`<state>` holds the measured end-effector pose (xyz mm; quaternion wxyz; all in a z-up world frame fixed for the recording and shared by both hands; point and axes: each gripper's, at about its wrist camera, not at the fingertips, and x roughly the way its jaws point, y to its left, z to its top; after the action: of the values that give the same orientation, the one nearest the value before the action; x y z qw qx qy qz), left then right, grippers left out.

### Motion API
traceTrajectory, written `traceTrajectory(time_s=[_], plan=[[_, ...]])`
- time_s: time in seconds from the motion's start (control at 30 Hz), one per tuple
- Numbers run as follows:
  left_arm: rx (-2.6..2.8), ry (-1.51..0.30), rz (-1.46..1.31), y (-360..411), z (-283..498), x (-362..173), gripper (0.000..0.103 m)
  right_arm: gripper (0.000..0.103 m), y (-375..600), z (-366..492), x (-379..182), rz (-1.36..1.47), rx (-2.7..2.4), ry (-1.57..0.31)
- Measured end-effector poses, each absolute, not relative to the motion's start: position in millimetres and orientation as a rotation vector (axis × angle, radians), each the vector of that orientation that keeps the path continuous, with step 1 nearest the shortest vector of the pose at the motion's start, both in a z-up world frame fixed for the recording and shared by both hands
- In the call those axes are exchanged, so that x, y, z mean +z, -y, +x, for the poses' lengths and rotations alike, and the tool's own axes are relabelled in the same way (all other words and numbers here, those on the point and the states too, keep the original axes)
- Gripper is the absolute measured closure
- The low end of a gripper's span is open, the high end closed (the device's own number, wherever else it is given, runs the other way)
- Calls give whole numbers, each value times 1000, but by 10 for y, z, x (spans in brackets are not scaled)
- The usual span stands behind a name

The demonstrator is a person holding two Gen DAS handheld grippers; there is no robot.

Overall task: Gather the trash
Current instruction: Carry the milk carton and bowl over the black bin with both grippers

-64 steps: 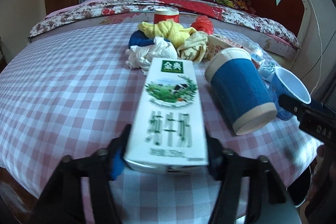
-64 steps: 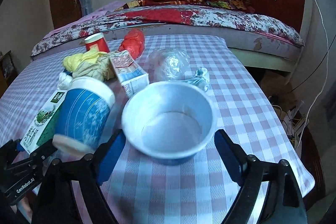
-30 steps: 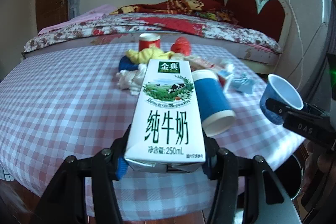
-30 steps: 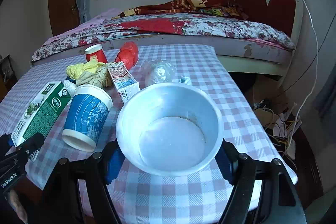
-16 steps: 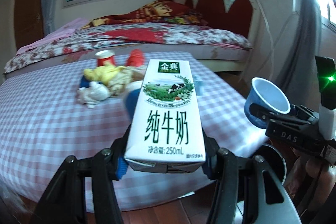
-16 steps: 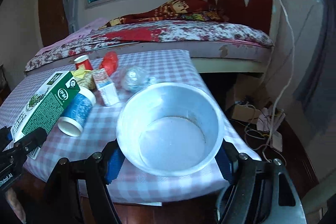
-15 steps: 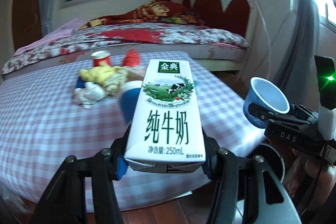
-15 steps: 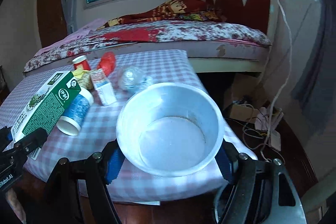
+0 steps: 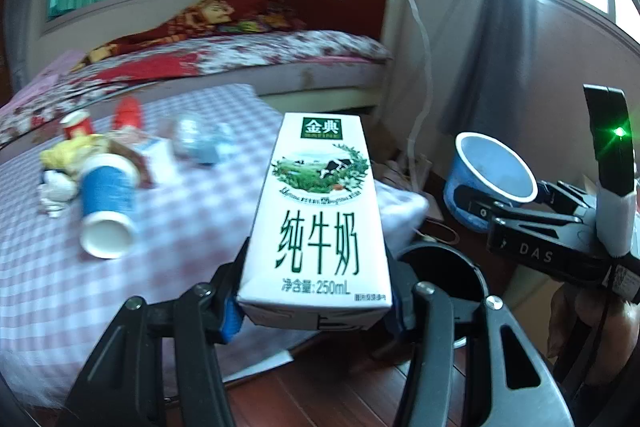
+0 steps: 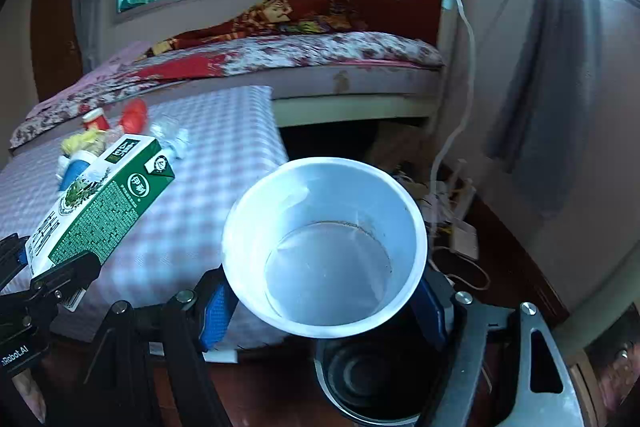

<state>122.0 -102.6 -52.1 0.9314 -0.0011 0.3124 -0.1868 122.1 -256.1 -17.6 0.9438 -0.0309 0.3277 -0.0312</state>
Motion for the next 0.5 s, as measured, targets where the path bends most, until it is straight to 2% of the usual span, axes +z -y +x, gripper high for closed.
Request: traceTrajectory(time_s=[0.5], plan=[[-595,-739,104,2150,972,-905,48,27,3541,789,-544,-24,-152,-750]])
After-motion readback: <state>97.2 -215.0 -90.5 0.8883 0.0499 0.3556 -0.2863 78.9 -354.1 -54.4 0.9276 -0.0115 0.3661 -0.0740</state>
